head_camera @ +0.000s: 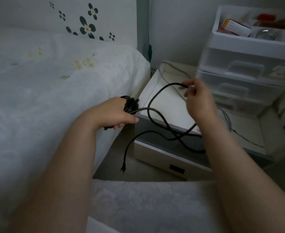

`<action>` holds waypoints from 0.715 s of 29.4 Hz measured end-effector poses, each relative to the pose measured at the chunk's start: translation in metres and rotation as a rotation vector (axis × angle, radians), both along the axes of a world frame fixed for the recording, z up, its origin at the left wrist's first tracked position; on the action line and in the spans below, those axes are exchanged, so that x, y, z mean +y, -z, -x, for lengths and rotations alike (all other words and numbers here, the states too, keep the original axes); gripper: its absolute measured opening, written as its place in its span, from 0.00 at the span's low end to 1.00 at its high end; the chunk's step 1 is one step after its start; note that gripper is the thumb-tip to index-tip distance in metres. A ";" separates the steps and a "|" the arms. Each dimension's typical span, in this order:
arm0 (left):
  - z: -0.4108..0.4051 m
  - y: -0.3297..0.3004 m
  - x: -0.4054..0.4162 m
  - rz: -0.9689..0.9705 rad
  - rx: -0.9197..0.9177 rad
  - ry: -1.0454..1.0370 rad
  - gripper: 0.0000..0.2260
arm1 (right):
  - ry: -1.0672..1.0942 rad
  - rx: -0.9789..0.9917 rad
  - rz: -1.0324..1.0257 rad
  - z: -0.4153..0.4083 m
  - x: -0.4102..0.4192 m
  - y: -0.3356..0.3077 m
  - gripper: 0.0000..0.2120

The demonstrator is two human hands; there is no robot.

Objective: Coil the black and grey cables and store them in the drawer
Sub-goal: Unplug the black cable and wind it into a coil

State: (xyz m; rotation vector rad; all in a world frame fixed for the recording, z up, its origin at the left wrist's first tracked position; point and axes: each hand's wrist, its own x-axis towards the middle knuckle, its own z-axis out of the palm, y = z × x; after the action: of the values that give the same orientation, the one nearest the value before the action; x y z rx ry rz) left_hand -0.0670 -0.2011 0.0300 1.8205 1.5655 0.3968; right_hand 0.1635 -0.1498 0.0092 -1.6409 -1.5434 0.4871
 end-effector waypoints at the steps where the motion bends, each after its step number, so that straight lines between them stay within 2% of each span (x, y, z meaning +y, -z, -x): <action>1: 0.001 -0.005 -0.005 0.030 -0.180 0.034 0.14 | 0.001 -0.031 0.039 -0.006 0.004 0.003 0.13; 5: 0.001 -0.012 -0.006 -0.046 -0.758 -0.031 0.17 | -0.179 -0.232 0.155 -0.003 0.004 0.015 0.07; 7: 0.006 -0.013 0.001 -0.074 -1.061 -0.243 0.18 | -0.247 -0.310 0.147 -0.001 -0.001 0.013 0.10; 9: 0.019 -0.012 0.008 -0.100 -1.399 -0.550 0.15 | -0.268 -0.389 0.106 -0.002 -0.002 0.014 0.13; 10: 0.026 -0.010 0.011 -0.121 -1.507 -0.683 0.14 | -0.274 -0.437 0.067 -0.002 -0.002 0.015 0.13; 11: 0.030 -0.007 0.013 -0.135 -1.539 -0.781 0.14 | -0.293 -0.485 0.025 -0.001 -0.002 0.017 0.13; 13: 0.035 -0.002 0.015 -0.134 -1.433 -0.888 0.15 | -0.368 -0.594 -0.004 0.008 -0.002 0.024 0.16; 15: 0.023 -0.001 0.016 -0.136 -1.187 -0.889 0.14 | -0.423 -0.776 0.004 0.019 -0.002 0.036 0.20; 16: 0.017 -0.002 0.015 -0.157 -1.039 -0.856 0.12 | -0.434 -0.819 -0.017 0.027 -0.005 0.039 0.22; 17: 0.010 -0.002 0.014 -0.178 -0.896 -0.818 0.09 | -0.444 -0.774 -0.060 0.036 -0.009 0.039 0.23; 18: 0.005 -0.001 0.014 -0.195 -0.767 -0.788 0.07 | -0.462 -0.610 -0.094 0.045 -0.016 0.035 0.24; 19: 0.001 0.002 0.015 -0.221 -0.647 -0.769 0.06 | -0.489 -0.344 -0.076 0.053 -0.026 0.028 0.23; 21: -0.003 0.008 0.018 -0.296 -0.425 -0.737 0.06 | -0.620 0.223 0.117 0.068 -0.045 0.018 0.26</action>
State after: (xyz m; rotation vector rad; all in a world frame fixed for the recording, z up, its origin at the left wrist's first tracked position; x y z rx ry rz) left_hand -0.0644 -0.1835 0.0222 1.1658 1.8757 1.3172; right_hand 0.0955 -0.1952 -0.0084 -1.1134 -1.8616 1.0658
